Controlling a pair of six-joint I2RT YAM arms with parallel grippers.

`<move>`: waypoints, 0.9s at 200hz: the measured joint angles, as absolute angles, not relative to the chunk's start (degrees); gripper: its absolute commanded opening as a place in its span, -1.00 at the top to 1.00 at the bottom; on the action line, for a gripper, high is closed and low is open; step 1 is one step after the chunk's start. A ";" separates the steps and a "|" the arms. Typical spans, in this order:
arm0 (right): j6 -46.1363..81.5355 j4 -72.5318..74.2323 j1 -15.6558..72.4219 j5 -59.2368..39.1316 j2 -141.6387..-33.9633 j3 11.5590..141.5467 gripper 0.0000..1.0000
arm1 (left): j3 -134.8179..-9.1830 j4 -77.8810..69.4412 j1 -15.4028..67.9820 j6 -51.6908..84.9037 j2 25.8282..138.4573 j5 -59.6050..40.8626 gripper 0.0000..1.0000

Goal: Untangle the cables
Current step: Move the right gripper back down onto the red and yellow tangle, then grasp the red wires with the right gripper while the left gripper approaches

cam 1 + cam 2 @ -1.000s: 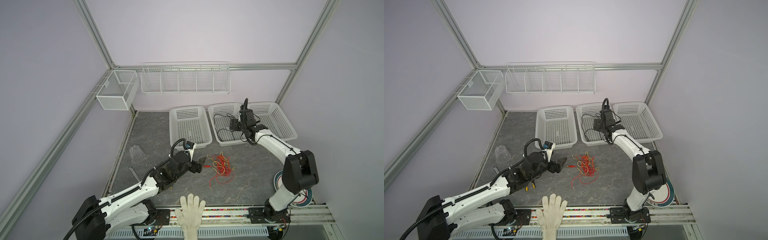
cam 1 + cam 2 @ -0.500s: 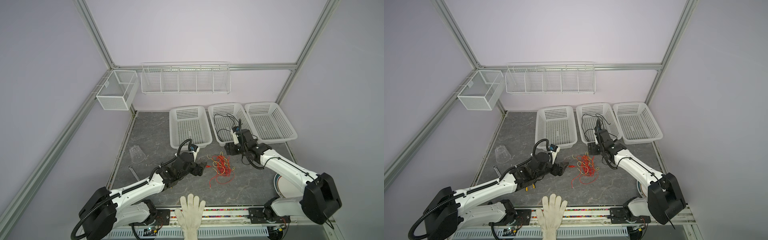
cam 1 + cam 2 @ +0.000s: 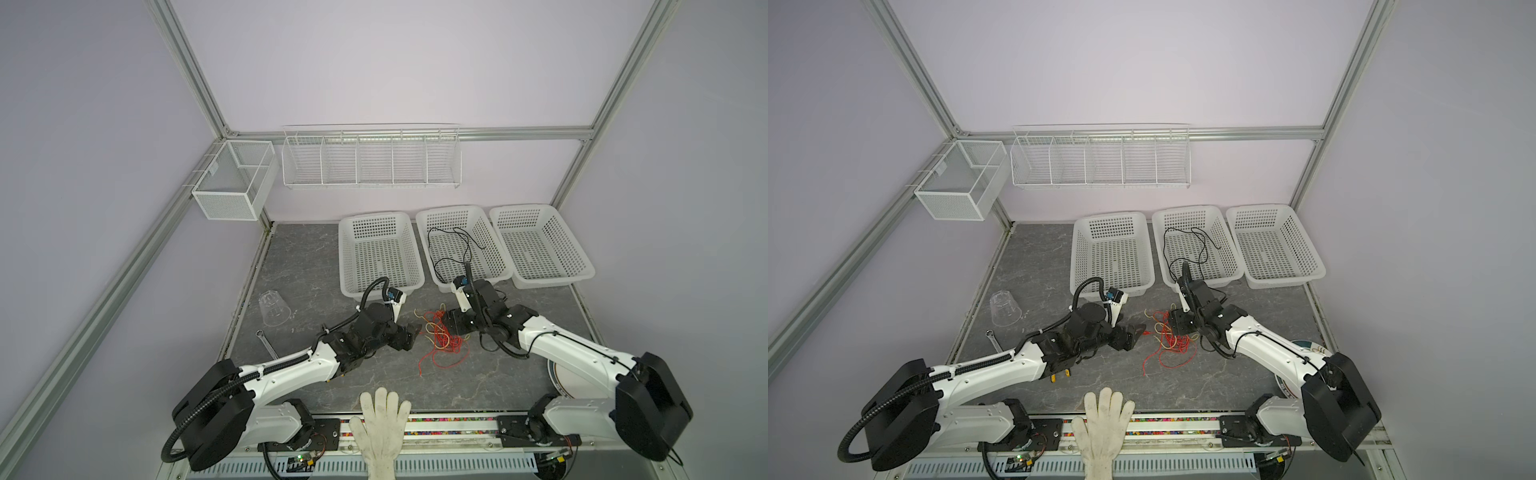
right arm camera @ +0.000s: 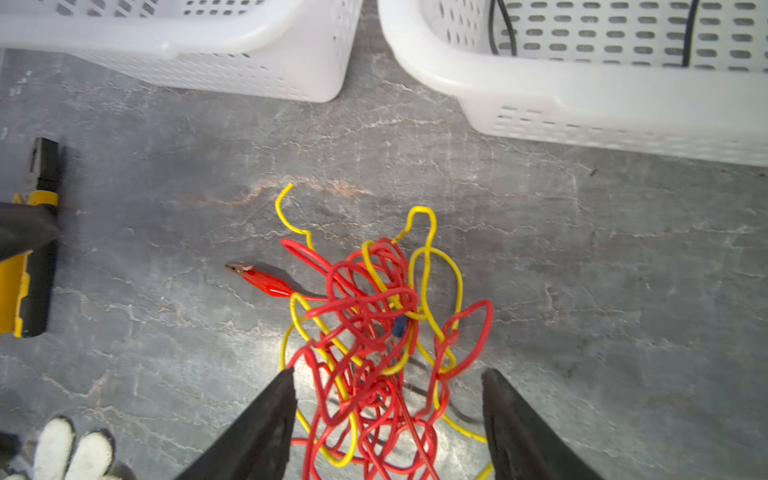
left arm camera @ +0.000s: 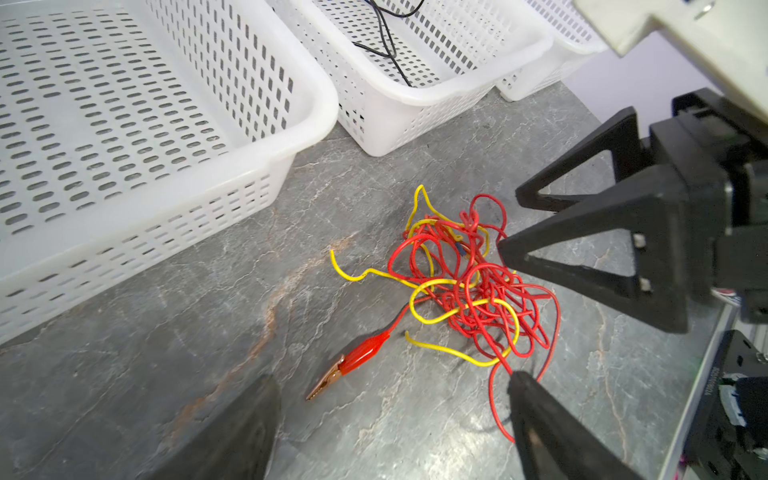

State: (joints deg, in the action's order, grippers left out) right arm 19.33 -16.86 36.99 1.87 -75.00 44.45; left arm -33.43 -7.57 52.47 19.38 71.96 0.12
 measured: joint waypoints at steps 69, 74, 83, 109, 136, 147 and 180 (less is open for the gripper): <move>19.20 -12.43 37.78 1.61 -81.69 44.86 0.87 | -28.64 -17.28 52.47 19.35 74.06 -1.50 -0.75; 19.07 -12.34 37.78 1.54 -81.67 44.91 0.87 | -28.64 -17.76 52.47 19.27 74.32 -1.50 -0.76; 18.61 -12.27 37.89 1.58 -81.60 45.06 0.87 | -28.64 -18.46 52.47 19.00 74.78 -1.50 -0.77; 15.29 -12.60 38.30 0.21 -79.81 45.06 0.87 | -28.67 -20.38 52.47 18.28 75.94 -1.32 -0.87; 11.55 -13.13 38.81 -2.26 -74.61 45.06 0.87 | -28.64 -22.46 52.47 17.26 76.31 -0.12 -0.89; 10.33 -13.26 38.96 -3.31 -72.73 45.06 0.88 | -28.67 -23.27 52.47 16.64 76.31 0.75 -0.89; 8.32 -15.09 39.20 -3.38 -71.02 46.13 0.27 | -28.67 -25.43 52.47 14.55 76.40 3.64 -0.88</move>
State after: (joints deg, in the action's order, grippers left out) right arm 8.32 -15.09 39.20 -3.38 -71.02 46.13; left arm -28.67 -25.43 52.47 14.55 76.40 3.64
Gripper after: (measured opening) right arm 0.294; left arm 0.943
